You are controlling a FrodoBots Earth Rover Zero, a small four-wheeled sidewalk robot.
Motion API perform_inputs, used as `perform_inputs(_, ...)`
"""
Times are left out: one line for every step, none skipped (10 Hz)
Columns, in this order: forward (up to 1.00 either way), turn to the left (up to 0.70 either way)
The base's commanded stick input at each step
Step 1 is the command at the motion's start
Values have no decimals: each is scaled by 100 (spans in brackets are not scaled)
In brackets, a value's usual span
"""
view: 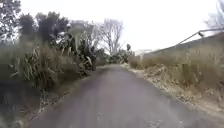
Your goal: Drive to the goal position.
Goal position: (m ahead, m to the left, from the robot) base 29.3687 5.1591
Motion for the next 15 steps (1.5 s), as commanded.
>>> perform_inputs(100,0)
perform_inputs(100,0)
perform_inputs(100,-8)
perform_inputs(100,-21)
perform_inputs(100,-35)
perform_inputs(100,-31)
perform_inputs(100,-16)
perform_inputs(100,-2)
perform_inputs(100,0)
perform_inputs(100,0)
perform_inputs(100,0)
perform_inputs(100,0)
perform_inputs(100,0)
perform_inputs(100,0)
perform_inputs(100,0)
